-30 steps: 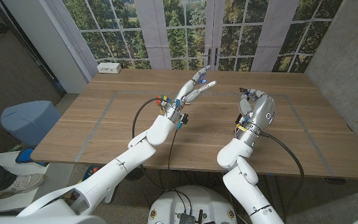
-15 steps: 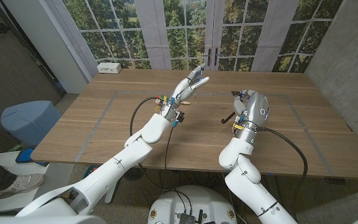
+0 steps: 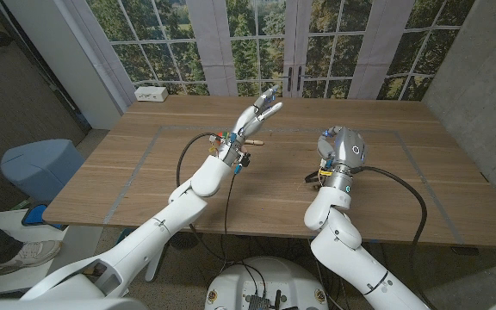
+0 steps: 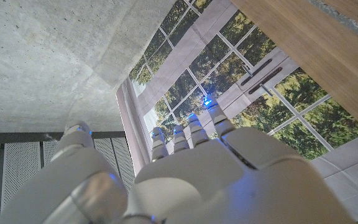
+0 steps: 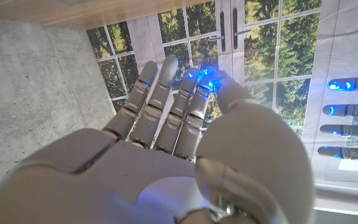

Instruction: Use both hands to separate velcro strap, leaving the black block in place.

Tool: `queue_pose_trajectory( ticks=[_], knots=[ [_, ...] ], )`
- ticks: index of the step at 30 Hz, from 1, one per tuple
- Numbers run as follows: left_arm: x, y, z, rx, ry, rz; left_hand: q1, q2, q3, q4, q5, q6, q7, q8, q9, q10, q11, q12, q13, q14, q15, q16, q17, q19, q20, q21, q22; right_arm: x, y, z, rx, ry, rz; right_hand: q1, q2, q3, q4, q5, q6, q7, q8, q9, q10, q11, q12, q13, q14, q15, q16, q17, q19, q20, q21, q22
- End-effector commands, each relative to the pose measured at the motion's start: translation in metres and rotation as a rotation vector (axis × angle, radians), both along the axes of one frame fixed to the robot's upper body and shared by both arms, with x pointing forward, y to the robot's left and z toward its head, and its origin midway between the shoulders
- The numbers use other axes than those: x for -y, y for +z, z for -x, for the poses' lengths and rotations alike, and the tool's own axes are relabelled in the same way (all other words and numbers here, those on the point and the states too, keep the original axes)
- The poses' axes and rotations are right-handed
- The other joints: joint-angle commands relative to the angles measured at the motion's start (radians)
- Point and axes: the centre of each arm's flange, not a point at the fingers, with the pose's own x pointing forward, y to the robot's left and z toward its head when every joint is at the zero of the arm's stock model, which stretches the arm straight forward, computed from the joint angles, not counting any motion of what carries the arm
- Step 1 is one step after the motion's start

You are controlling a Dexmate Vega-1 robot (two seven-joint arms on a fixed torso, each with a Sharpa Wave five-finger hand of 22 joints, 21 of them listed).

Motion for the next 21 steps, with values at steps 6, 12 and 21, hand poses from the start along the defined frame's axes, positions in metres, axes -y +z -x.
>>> queue_pose_trajectory(
  ticks=[6,12,21],
  knots=[
    [-0.010,0.002,-0.001,0.008,0.011,0.011,-0.015,0.000,0.007,0.004,0.007,0.003,-0.003,0.005,0.001,-0.006,0.003,0.008,0.002,-0.001,0.000,0.005,0.002,0.001,-0.001,-0.004,0.001,-0.002,0.000,-0.002,-0.086,0.047,-0.009,-0.183,0.008,-0.108,0.046,-0.003,-0.221,0.036,-0.092,-0.004,-0.176,0.059,-0.132,-0.050,-0.135,-0.072,-0.072,-0.064,-0.051,0.044,0.001,-0.001],
    [-0.014,0.002,0.000,0.008,0.011,0.018,-0.019,0.002,0.008,0.002,0.007,0.001,-0.004,0.004,0.001,-0.009,0.005,0.008,0.002,-0.003,-0.003,0.005,0.001,0.003,-0.001,-0.005,0.001,-0.001,0.001,-0.002,-0.065,0.089,-0.017,-0.238,0.017,-0.135,0.058,0.004,-0.270,0.050,-0.107,-0.005,-0.236,0.081,-0.166,-0.062,-0.210,-0.034,-0.112,-0.090,-0.061,0.050,-0.004,-0.001],
    [-0.022,0.002,-0.003,0.001,0.005,0.036,-0.031,0.013,0.014,-0.006,0.009,-0.020,0.002,-0.002,0.000,0.000,-0.001,0.014,0.000,-0.027,-0.031,-0.001,-0.003,0.026,-0.072,-0.007,0.000,0.007,0.002,-0.006,-0.049,0.228,-0.067,-0.338,0.038,-0.166,0.078,0.017,-0.393,0.072,-0.129,-0.011,-0.328,0.128,-0.199,-0.092,-0.299,0.006,-0.189,-0.163,-0.101,0.042,-0.030,-0.006]
  ],
)
